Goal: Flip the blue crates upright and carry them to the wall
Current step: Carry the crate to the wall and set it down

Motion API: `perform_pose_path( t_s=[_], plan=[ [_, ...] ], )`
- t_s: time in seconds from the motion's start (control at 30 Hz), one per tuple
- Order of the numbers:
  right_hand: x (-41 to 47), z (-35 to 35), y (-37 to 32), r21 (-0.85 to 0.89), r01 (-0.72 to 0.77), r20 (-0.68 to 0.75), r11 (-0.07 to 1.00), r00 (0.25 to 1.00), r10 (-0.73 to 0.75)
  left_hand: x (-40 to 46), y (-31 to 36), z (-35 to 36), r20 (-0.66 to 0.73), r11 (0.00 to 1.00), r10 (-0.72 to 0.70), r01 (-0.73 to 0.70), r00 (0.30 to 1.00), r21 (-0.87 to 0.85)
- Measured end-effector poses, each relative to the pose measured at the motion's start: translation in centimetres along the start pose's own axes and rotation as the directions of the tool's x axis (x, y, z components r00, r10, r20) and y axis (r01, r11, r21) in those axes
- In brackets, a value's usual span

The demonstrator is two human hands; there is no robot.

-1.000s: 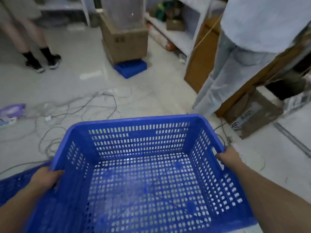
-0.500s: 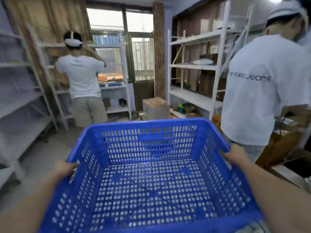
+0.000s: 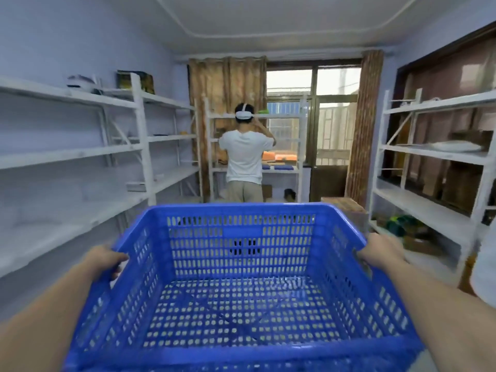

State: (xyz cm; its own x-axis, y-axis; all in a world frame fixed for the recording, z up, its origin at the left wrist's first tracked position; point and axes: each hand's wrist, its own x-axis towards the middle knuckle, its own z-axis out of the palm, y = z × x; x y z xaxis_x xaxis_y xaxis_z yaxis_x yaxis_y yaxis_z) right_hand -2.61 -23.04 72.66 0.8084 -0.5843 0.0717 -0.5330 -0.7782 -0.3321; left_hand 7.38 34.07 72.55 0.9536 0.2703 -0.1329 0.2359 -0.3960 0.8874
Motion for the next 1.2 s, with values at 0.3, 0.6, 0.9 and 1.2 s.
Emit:
perform_pose_path(
  t_s=[0.3, 0.6, 0.9, 1.2],
  plan=[
    [-6.1, 7.1, -19.2, 0.129, 0.368, 0.157, 0.921, 0.909, -0.385, -14.2, -13.6, -19.4, -0.422, 0.974, -0.223, 0.218, 0.879, -0.062],
    [-26.0, 16.1, -42.5, 0.254, 0.671, 0.270, 0.697, 0.643, -0.717, -30.0, -25.4, -41.4, -0.710, 0.914, -0.374, 0.365, 0.597, -0.174],
    [-45.5, 21.4, -57.5, 0.405, 0.722, 0.333, 0.561, 0.455, -0.826, -40.2, -33.0, -56.2, -0.807, 0.837, -0.456, 0.489, 0.374, -0.247],
    [-52.2, 29.7, -74.7, 0.407, 0.806, 0.368, 0.429, 0.286, -0.885, -37.3, -40.5, -64.3, -0.807, 0.742, -0.553, 0.564, 0.208, -0.363]
  ],
)
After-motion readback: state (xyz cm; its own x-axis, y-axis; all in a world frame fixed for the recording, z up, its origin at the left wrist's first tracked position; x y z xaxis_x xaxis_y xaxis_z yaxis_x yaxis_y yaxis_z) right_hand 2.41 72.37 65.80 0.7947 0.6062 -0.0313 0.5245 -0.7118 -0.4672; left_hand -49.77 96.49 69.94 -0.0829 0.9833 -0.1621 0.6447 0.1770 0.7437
